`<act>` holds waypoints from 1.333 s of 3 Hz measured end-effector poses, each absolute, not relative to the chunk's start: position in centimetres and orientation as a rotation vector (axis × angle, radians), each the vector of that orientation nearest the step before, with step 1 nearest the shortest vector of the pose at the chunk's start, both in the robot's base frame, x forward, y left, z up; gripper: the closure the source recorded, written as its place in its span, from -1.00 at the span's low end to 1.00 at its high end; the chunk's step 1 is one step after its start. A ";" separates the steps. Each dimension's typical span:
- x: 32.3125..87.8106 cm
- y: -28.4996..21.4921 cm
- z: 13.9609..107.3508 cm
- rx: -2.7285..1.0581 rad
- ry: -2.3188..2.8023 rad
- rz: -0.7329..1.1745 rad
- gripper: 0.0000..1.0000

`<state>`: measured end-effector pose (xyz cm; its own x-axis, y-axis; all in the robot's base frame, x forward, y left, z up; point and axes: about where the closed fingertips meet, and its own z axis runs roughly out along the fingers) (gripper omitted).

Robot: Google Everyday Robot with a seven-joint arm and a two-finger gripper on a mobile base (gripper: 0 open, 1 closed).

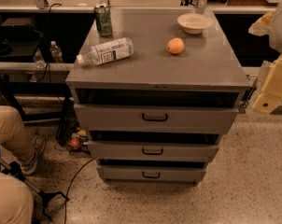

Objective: Open top drawer

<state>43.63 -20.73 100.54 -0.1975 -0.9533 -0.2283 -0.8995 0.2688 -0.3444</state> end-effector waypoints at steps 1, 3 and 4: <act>43.6 -20.7 100.5 -1.679 2.154 -0.188 -1.00; 42.7 -21.3 94.1 -1.677 2.072 -0.052 -1.00; 42.7 -21.5 89.7 -1.656 2.040 -0.001 -1.00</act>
Offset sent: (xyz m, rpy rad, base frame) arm -0.0073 -0.0179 -0.0783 0.1599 0.0350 0.0612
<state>42.70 -21.50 89.72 -0.1279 -0.9157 -0.3810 -0.9153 0.2569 -0.3103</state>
